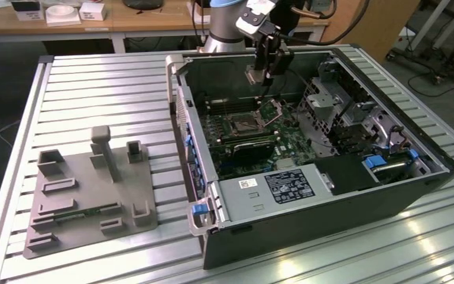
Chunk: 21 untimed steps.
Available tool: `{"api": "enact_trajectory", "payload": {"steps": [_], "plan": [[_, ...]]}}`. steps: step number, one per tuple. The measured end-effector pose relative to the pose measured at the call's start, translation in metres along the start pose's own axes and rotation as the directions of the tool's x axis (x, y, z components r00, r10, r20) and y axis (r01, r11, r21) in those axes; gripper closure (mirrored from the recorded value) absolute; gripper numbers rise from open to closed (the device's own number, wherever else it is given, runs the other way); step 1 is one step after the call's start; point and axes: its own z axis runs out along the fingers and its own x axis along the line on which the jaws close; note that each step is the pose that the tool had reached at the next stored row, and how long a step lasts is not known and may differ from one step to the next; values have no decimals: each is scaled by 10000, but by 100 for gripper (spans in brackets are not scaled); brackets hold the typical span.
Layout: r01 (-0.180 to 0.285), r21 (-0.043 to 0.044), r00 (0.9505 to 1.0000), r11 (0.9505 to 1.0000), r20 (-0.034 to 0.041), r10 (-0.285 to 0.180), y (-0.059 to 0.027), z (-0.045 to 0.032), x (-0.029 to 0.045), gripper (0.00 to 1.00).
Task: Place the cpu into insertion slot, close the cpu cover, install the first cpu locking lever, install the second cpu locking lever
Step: 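Place the cpu into insertion slot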
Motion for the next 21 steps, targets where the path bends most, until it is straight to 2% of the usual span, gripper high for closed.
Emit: {"api": "enact_trajectory", "payload": {"steps": [6,13,21], "plan": [[0,-2,10000,10000,-6,0,0,14,0,46],[241,4,9997,9997,-5,-241,-3,139,-2,46],[305,6,9995,9995,-8,-305,-8,276,0,46]]}}
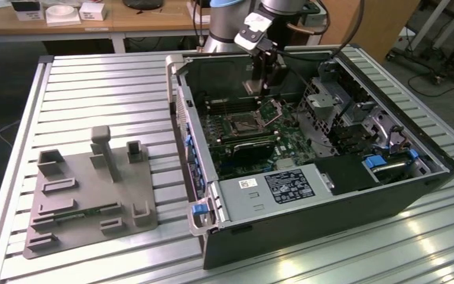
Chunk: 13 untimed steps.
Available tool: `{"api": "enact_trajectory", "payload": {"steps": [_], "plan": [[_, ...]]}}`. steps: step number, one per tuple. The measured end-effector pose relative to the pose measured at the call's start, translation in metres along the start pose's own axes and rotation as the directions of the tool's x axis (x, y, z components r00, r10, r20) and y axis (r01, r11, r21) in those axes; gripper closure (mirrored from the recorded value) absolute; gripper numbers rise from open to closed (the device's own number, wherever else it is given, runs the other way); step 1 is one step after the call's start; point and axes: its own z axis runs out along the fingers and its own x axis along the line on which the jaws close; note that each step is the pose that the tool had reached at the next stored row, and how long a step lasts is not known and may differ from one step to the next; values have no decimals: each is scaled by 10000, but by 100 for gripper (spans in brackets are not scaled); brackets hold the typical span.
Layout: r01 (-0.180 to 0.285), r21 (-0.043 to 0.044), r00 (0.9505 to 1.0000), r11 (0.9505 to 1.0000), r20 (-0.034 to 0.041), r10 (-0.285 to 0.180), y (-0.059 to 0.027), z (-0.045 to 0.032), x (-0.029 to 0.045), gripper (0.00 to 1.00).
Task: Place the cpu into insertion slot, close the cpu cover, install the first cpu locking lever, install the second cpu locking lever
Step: 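Place the cpu into insertion slot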
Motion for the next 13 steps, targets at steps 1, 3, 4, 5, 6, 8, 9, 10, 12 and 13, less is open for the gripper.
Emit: {"api": "enact_trajectory", "payload": {"steps": [1,3,4,5,6,8,9,10,12,13], "plan": [[6,1,10000,10000,0,-6,0,6,0,46],[8,3,10000,10000,3,-8,0,9,0,46],[8,3,10000,10000,3,-8,0,10,0,46],[8,3,10000,10000,3,-8,-1,10,0,46],[8,2,10000,10000,0,-8,0,11,0,46],[8,3,10000,10000,-1,-8,-1,11,0,46],[8,2,10000,10000,-1,-8,0,11,0,46],[8,3,10000,10000,-1,-8,0,11,0,46],[8,3,10000,10000,-1,-8,0,11,0,46],[8,3,10000,10000,-1,-8,0,11,0,46]]}}
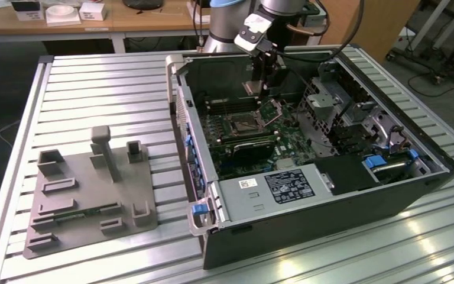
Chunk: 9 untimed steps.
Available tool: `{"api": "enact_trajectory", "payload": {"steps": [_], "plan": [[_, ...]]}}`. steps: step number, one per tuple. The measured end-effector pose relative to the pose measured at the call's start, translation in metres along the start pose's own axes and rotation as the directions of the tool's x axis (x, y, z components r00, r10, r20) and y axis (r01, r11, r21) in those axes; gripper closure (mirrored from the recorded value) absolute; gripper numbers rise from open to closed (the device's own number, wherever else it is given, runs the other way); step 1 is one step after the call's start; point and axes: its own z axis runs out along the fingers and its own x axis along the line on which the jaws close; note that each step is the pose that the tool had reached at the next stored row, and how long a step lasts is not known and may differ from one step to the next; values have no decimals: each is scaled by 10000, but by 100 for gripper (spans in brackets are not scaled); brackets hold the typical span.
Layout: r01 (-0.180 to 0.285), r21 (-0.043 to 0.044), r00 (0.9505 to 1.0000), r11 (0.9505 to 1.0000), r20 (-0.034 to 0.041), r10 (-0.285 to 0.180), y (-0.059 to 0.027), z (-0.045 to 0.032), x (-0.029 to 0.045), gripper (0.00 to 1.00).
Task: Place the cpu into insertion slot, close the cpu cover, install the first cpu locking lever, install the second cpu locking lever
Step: 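Place the cpu into insertion slot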
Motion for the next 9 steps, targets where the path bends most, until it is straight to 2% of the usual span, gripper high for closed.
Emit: {"api": "enact_trajectory", "payload": {"steps": [5,9], "plan": [[2,-1,10000,10000,-3,-2,1,8,6,46],[7,6,10000,10000,-1,-7,-1,74,16,46]]}}
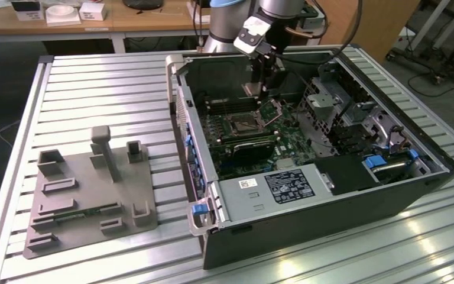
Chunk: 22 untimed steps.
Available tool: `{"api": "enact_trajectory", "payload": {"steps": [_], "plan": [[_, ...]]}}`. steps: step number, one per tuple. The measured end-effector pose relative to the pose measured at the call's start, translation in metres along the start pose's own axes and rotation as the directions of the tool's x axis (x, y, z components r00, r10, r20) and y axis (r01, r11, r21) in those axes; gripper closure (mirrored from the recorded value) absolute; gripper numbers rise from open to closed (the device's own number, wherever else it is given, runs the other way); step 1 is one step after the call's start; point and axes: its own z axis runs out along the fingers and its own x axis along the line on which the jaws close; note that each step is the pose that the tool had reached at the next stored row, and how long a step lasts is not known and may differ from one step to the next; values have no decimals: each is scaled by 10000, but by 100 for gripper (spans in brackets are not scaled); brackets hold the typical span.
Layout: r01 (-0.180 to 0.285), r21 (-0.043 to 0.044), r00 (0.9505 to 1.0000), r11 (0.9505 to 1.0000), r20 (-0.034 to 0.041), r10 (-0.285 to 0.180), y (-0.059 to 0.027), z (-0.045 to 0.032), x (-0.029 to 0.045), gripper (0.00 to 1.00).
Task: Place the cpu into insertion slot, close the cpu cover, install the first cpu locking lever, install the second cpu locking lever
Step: 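Place the cpu into insertion slot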
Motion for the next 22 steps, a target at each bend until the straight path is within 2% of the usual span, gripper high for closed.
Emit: {"api": "enact_trajectory", "payload": {"steps": [5,9,11,22], "plan": [[42,14,10000,10000,0,-42,-1,89,12,46],[41,138,10000,9999,-4,-41,-3,153,14,46],[38,164,10000,9999,-3,-38,-4,189,14,46],[39,169,10000,9999,-3,-39,-7,390,24,46]]}}
